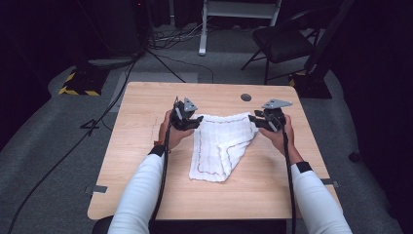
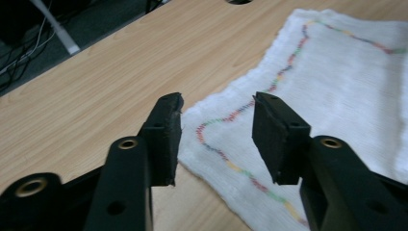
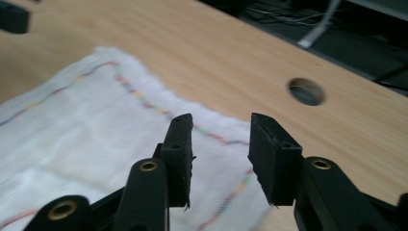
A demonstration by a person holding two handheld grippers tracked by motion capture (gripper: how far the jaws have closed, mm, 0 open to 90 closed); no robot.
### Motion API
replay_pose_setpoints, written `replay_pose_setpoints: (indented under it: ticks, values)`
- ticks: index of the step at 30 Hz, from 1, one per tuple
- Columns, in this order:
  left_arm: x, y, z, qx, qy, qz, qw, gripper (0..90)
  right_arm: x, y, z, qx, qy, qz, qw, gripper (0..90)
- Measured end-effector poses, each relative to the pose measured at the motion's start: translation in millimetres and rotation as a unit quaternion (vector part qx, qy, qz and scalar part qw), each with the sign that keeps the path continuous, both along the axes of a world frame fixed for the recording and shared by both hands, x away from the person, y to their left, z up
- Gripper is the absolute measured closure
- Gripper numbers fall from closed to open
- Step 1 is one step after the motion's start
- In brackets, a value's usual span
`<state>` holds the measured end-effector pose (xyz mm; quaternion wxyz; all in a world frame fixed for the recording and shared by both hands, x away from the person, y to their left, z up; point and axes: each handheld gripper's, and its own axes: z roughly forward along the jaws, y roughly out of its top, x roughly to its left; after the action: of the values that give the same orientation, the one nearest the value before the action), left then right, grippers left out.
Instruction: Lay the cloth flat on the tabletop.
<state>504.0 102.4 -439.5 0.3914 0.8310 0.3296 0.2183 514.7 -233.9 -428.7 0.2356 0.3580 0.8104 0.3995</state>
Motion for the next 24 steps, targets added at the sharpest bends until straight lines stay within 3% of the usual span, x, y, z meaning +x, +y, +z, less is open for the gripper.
replay_pose_setpoints:
  ticks: [3,4,6,8,12,13,17,19,21,24]
  values:
    - [-10.7,1.4,1.1,0.011,0.002,-0.02,0.9997,44.8,-13.7,14.8,-4.2,-0.021,0.007,0.055,0.9983,57.1]
    - [-23.0,1.8,-0.4,0.028,0.004,-0.032,0.9991,42.1,-19.2,20.8,-7.1,-0.025,0.01,0.077,0.9967,56.5]
    - [-35.8,3.2,-3.2,0.03,0.013,-0.05,0.9982,39.5,-25.6,29.0,-10.5,-0.026,0.016,0.094,0.9951,54.8]
    - [-47.4,4.3,-6.7,0.032,0.024,-0.065,0.997,36.4,-31.1,38.8,-13.3,-0.018,0.036,0.114,0.9926,52.4]
    - [-64.7,5.5,-11.4,0.04,0.038,-0.085,0.9948,32.7,-44.1,59.1,-17.6,-0.022,0.04,0.15,0.9876,49.9]
    - [-75.5,7.2,-14.5,0.039,0.048,-0.098,0.9933,32.3,-46.6,63.8,-18.8,-0.02,0.044,0.156,0.9866,49.4]
    - [-92.4,10.5,-21.1,0.041,0.063,-0.115,0.9906,30.7,-53.4,82.2,-26.0,-0.032,0.057,0.176,0.9822,47.6]
    - [-104.2,11.9,-29.1,0.043,0.081,-0.133,0.9869,29.2,-53.8,86.8,-30.4,-0.033,0.062,0.181,0.981,48.7]
    - [-111.4,11.4,-33.8,0.054,0.086,-0.143,0.9845,28.9,-52.6,90.2,-35.5,-0.041,0.064,0.179,0.9809,48.9]
    - [-115.7,10.7,-39.1,0.058,0.093,-0.145,0.9834,27.7,-48.7,92.6,-42.9,-0.034,0.079,0.176,0.9807,51.5]
